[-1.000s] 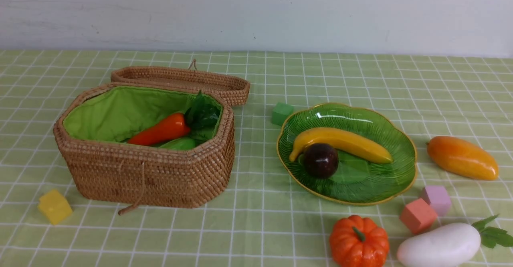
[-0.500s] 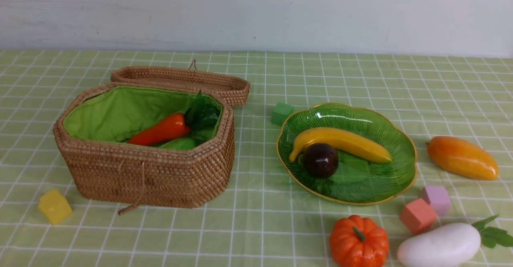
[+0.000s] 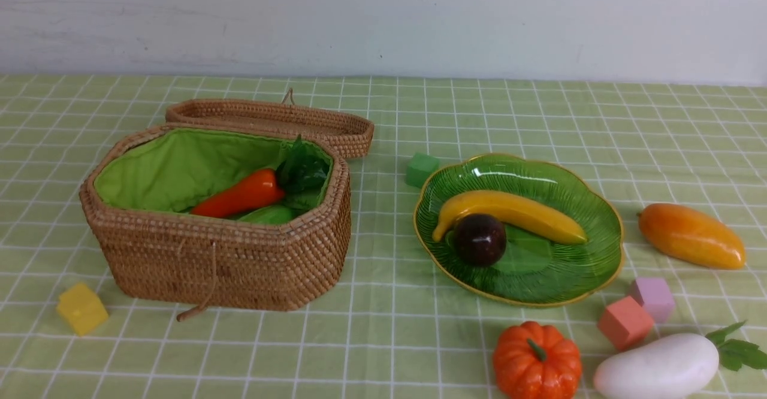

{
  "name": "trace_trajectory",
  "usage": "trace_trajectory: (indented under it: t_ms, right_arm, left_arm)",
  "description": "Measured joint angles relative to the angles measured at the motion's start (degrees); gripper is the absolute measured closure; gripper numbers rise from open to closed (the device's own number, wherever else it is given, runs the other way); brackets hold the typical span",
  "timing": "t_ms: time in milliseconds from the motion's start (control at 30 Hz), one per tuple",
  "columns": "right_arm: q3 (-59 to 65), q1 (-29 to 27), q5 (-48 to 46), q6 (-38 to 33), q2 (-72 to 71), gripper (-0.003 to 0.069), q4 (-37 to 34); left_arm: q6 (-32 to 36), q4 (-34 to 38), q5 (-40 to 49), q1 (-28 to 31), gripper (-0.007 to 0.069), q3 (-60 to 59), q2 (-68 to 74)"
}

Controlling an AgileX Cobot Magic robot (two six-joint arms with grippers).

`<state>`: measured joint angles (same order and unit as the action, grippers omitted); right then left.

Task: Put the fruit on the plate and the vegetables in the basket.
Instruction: Take a daikon with your right arm and place it on the basket on the left.

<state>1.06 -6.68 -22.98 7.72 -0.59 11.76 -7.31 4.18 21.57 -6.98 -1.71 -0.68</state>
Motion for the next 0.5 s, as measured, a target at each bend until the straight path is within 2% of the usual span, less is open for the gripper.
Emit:
trace_trajectory:
  t_ms: [300,500]
  right_arm:
    - [0.0,0.0,0.4,-0.1,0.0,0.0418,1.8]
    - [0.6,0.0,10.2,-0.1,0.0,0.0418,0.3]
  left_arm:
    - [0.0,0.0,0.0,0.0,0.0545,0.0,0.0]
    - [0.0,0.0,0.0,0.0,0.0538,0.0,0.0]
